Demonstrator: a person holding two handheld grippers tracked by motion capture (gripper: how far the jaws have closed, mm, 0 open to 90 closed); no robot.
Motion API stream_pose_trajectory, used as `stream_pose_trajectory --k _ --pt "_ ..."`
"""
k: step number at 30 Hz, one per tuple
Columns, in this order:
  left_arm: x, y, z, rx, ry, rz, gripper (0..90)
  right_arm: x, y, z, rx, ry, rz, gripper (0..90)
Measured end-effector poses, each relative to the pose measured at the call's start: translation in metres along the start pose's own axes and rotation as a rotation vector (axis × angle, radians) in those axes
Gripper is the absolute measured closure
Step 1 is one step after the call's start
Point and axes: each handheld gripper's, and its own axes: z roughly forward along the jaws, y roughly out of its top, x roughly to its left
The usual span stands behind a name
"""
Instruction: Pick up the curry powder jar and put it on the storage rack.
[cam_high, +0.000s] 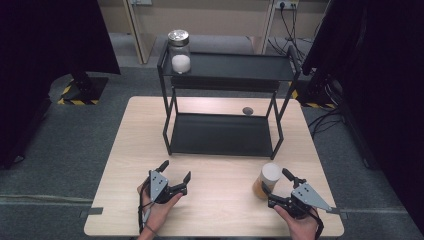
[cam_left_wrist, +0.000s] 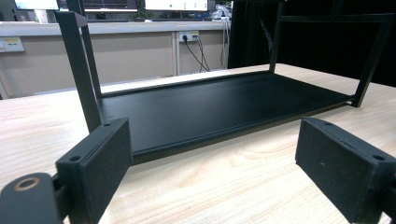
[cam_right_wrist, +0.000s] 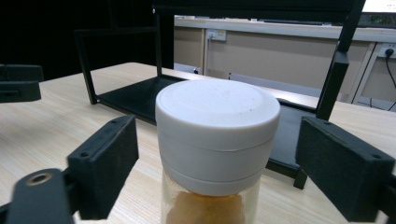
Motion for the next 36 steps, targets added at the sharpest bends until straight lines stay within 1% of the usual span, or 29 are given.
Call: stream_pose_trajectory --k 6,11,12,16,20,23,27,29,31,36 --pt "0.0 0.001 0.0 0.003 -0.004 0.002 10.4 -0.003 0.001 0.009 0.028 0.006 -0.005 21.3" --pt "0.0 0.001 0.001 0.005 -0.007 0.006 10.5 -0.005 0.0 0.013 0.019 0.02 -0.002 25.5" --pt "0.0 0.001 0.001 0.006 -0.008 0.006 10.5 -0.005 0.0 0.014 0.02 0.02 -0.008 26.9" --pt "0.0 0.001 0.001 0.007 -0.008 0.006 10.7 -0.005 -0.002 0.014 0.009 0.021 -0.008 33.1" --pt "0.0 0.002 0.001 0.009 -0.007 0.013 10.9 -0.003 -0.004 0.014 0.0 0.018 -0.004 33.6" --pt "0.0 0.001 0.001 0.007 -0.007 0.003 10.9 -0.004 -0.002 0.014 0.006 0.019 -0.002 33.8" --pt "-0.001 0.001 0.001 0.006 -0.005 0.008 11.0 -0.001 0.0 0.013 0.011 0.006 0.0 33.8" --pt "-0.001 0.001 0.001 0.007 -0.006 0.008 11.0 -0.001 0.0 0.011 0.0 0.002 0.012 33.9" --pt "0.0 0.002 0.001 0.01 -0.007 0.006 11.0 0.0 0.002 0.009 -0.006 -0.003 0.007 33.9" --pt "-0.001 0.002 0.001 0.011 -0.007 0.013 11.0 0.003 0.009 0.004 -0.043 -0.018 0.0 33.9"
